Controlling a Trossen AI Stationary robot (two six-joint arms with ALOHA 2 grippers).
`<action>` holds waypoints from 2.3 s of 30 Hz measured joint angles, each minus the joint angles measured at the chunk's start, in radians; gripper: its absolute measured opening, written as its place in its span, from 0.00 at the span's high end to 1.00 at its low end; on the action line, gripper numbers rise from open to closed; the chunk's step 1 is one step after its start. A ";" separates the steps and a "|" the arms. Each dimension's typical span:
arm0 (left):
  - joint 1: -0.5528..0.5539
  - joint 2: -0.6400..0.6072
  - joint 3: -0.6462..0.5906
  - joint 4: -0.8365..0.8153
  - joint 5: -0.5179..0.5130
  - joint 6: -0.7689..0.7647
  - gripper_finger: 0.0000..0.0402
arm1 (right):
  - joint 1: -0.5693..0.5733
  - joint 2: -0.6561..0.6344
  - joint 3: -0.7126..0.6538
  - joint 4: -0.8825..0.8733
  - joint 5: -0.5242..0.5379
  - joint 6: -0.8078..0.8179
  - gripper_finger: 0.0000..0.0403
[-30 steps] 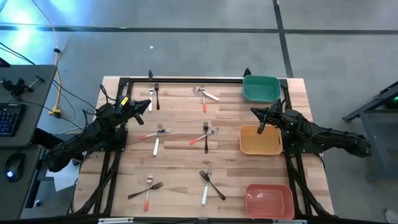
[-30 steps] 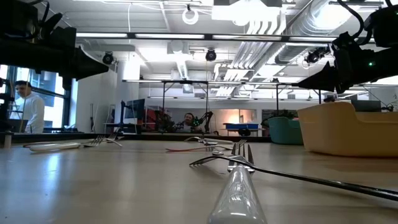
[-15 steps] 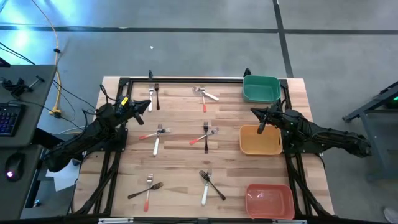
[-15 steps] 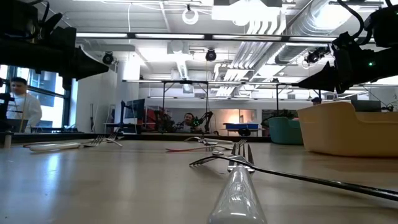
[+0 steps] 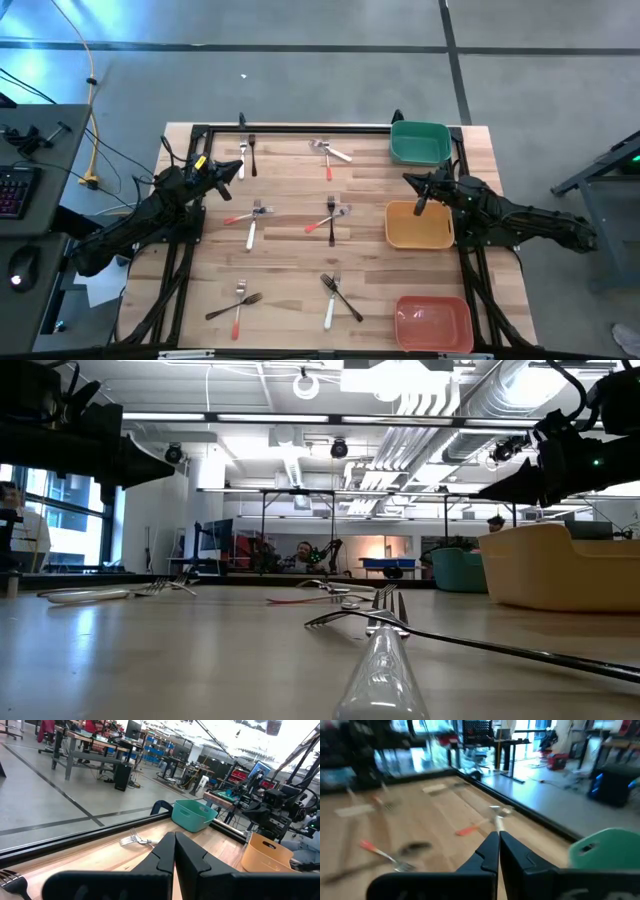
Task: Sort silverware by color (type)
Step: Put the orange fork into the green bin
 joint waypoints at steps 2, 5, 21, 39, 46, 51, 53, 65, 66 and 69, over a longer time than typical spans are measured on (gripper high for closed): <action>0.000 0.000 0.000 0.001 0.000 -0.003 1.00 | 0.001 0.000 0.000 0.040 -0.052 0.147 1.00; 0.000 0.000 0.000 0.015 0.000 -0.063 1.00 | 0.000 -0.001 0.000 0.151 -0.050 0.271 1.00; 0.001 0.002 0.000 0.110 -0.010 -0.342 1.00 | 0.001 0.353 0.452 0.202 -0.060 0.251 1.00; 0.000 0.003 0.000 0.148 -0.018 -0.350 1.00 | 0.128 1.280 1.245 -0.535 -0.252 0.350 1.00; -0.001 0.003 0.000 0.144 0.023 -0.383 1.00 | 0.226 1.499 1.450 -0.685 -0.252 0.359 1.00; -0.001 0.003 0.000 0.137 0.071 -0.376 1.00 | 0.250 1.647 1.597 -0.849 -0.251 0.378 1.00; -0.001 0.003 0.000 0.132 0.071 -0.375 1.00 | 0.249 1.697 1.644 -0.888 -0.247 0.357 1.00; 0.000 0.008 0.000 0.013 0.047 -0.301 1.00 | 0.230 1.815 1.737 -0.950 -0.352 0.020 1.00; 0.000 0.009 0.000 0.011 0.046 -0.296 1.00 | 0.229 1.814 1.737 -0.964 -0.353 -0.009 1.00; 0.000 0.009 0.000 0.008 0.046 -0.290 1.00 | 0.228 1.814 1.736 -0.982 -0.352 -0.095 0.96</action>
